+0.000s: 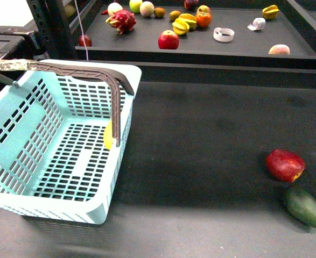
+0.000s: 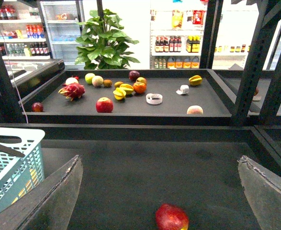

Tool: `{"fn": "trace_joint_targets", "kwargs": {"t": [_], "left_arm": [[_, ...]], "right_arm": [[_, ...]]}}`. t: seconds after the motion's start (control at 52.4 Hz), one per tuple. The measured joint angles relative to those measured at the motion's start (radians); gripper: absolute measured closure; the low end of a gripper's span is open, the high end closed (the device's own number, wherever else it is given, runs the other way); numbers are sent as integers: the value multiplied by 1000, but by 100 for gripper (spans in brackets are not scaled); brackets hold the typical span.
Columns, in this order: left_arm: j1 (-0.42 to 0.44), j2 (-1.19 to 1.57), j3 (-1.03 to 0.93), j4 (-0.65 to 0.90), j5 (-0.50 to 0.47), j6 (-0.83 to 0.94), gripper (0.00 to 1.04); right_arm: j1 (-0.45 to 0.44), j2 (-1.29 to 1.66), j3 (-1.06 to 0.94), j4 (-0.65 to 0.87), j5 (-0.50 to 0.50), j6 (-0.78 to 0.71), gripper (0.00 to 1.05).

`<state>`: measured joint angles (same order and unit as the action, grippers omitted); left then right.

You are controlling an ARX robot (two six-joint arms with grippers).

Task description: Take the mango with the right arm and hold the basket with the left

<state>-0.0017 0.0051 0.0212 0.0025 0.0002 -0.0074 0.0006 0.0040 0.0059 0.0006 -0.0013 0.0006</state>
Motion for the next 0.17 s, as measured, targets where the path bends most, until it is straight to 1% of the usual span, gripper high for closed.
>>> {"fn": "trace_joint_targets", "kwargs": {"t": [0.153, 0.172], "left_arm": [[0, -1, 0, 0, 0, 0, 103], [0, -1, 0, 0, 0, 0, 101]], "right_arm": [[0, 0, 0, 0, 0, 0, 8], [0, 0, 0, 0, 0, 0, 8]]}}
